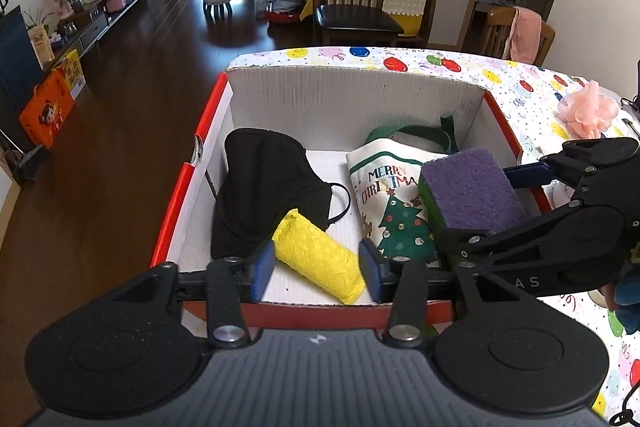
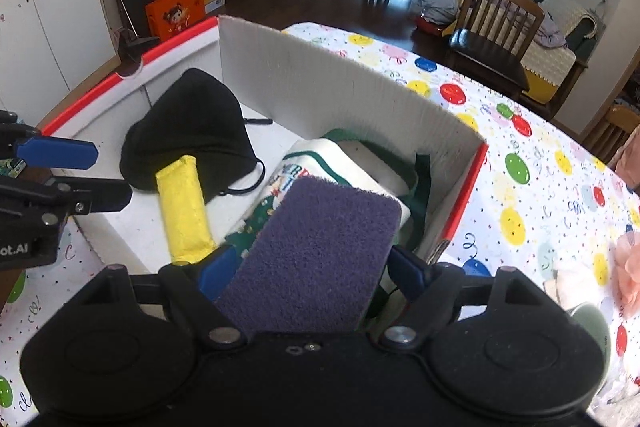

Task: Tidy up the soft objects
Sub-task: 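Lower the cloth and sponge into the box and open both tools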

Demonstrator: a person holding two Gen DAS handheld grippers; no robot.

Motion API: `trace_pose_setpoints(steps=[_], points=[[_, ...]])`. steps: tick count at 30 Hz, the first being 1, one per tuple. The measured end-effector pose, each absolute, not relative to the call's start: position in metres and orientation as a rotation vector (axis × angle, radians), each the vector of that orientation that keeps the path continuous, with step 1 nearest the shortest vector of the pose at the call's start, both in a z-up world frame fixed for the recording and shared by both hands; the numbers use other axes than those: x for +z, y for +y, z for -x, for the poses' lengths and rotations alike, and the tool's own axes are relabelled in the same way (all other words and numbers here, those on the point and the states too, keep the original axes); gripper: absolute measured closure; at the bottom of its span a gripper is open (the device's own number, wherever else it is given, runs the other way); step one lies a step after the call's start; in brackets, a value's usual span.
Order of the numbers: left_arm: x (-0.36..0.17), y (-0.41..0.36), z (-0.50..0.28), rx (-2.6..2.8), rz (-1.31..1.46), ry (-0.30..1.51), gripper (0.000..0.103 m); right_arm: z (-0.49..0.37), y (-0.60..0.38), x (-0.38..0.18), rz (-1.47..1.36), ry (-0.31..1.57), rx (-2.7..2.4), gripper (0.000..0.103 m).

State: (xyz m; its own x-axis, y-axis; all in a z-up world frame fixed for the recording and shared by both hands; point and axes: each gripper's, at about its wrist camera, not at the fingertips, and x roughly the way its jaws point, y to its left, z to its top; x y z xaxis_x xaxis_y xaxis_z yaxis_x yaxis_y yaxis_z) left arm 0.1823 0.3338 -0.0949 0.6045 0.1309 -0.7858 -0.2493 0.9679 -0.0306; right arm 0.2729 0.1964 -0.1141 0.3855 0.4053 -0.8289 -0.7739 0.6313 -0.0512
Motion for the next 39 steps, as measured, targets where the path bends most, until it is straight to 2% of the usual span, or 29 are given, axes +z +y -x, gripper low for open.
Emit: trace_pose_setpoints(steps=[2, 3, 19, 21, 23, 30, 33, 39], points=[[-0.096, 0.334, -0.183, 0.220, 0.144, 0.896, 0.040, -0.272, 0.197, -0.116, 0.483, 0.881, 0.780, 0.021], [-0.096, 0.334, -0.183, 0.219, 0.145, 0.893, 0.038, -0.273, 0.197, -0.116, 0.479, 0.879, 0.782, 0.021], [-0.087, 0.337, -0.179, 0.213, 0.133, 0.841, 0.037, -0.261, 0.178, -0.085, 0.342, 0.871, 0.790, 0.017], [-0.083, 0.336, -0.176, 0.206, 0.132, 0.828, 0.035, -0.258, 0.174, -0.079, 0.319, 0.877, 0.789, 0.017], [-0.079, 0.335, -0.174, 0.205, 0.127, 0.816, 0.028, -0.255, 0.169, -0.073, 0.292, 0.879, 0.793, 0.016], [-0.062, 0.327, -0.164, 0.177, 0.130, 0.767, 0.027, -0.241, 0.150, -0.053, 0.246, 0.844, 0.785, 0.011], [-0.055, 0.320, -0.159, 0.153, 0.130, 0.750, 0.021, -0.233, 0.139, -0.044, 0.236, 0.817, 0.783, 0.008], [-0.041, 0.305, -0.153, 0.118, 0.123, 0.715, 0.020, -0.216, 0.110, -0.030, 0.202, 0.775, 0.772, 0.002]])
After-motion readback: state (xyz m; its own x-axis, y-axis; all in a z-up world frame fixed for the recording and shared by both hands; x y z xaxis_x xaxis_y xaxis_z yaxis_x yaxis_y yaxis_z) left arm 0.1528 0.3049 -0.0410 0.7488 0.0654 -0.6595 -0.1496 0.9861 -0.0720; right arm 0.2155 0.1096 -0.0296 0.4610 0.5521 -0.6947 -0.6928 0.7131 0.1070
